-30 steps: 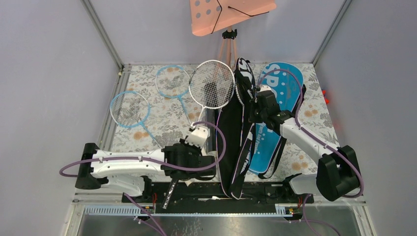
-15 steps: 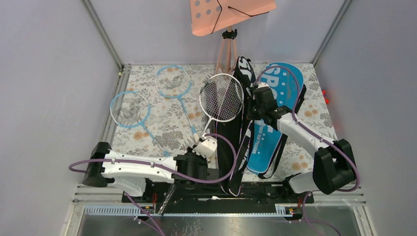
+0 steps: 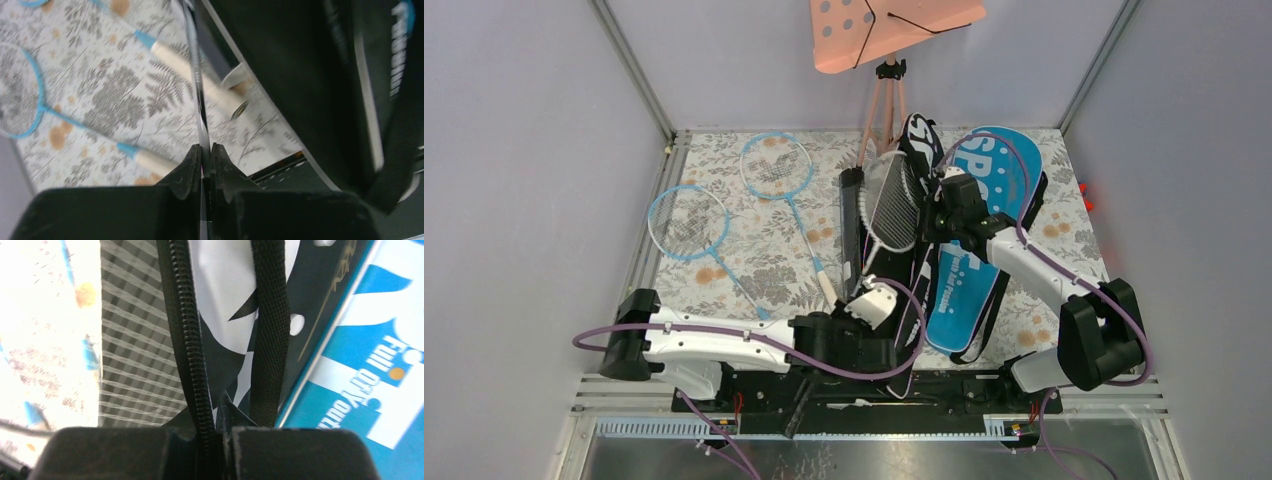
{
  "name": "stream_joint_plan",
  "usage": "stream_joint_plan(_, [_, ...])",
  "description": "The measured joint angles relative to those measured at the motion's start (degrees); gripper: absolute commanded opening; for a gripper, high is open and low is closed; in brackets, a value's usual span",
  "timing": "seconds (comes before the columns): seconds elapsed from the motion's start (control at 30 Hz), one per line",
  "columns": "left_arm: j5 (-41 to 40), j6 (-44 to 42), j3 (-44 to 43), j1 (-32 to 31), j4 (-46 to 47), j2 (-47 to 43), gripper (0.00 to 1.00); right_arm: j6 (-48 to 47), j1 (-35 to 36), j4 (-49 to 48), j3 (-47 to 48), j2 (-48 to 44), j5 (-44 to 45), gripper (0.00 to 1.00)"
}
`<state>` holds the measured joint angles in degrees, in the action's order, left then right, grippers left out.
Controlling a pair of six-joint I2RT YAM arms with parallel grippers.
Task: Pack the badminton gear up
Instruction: Place the racket in the racket bag.
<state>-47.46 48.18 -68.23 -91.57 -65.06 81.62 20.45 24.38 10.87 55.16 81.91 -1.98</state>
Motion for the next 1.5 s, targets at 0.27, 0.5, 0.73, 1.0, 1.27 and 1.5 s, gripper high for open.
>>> stream_joint_plan(0.27, [4.92, -14.32, 1.49, 5.01, 20.52, 0.72, 0.0, -0.22, -0.17, -2.27, -2.51, -0.94, -7.34, 0.0])
stream_joint_plan(0.5, [9.97, -16.87, 4.26, 14.47, 34.36, 3.72, 0.0, 0.74, -0.28, -4.92, -6.08, -3.17, -12.61, 0.0])
stream_joint_plan(0.73, [13.0, -15.23, 4.2, 20.72, 44.28, 10.43, 0.0, 2.97, -0.33, -8.96, -9.92, -6.32, -17.77, 0.0])
stream_joint_plan(1.0, [14.1, -12.85, 4.22, 21.94, 49.42, 12.74, 0.0, 3.39, -0.5, -14.51, -11.98, -7.87, -17.64, 0.0])
stream_joint_plan(1.27, [18.01, -10.34, 6.03, 23.91, 55.67, 13.51, 0.0, 4.37, -0.44, -18.99, -12.72, -10.84, -19.56, 0.0])
stream_joint_plan(1.5, [19.34, -9.7, 6.01, 24.68, 55.95, 14.6, 0.11, 6.19, -0.44, -21.03, -14.53, -12.35, -18.43, 0.0])
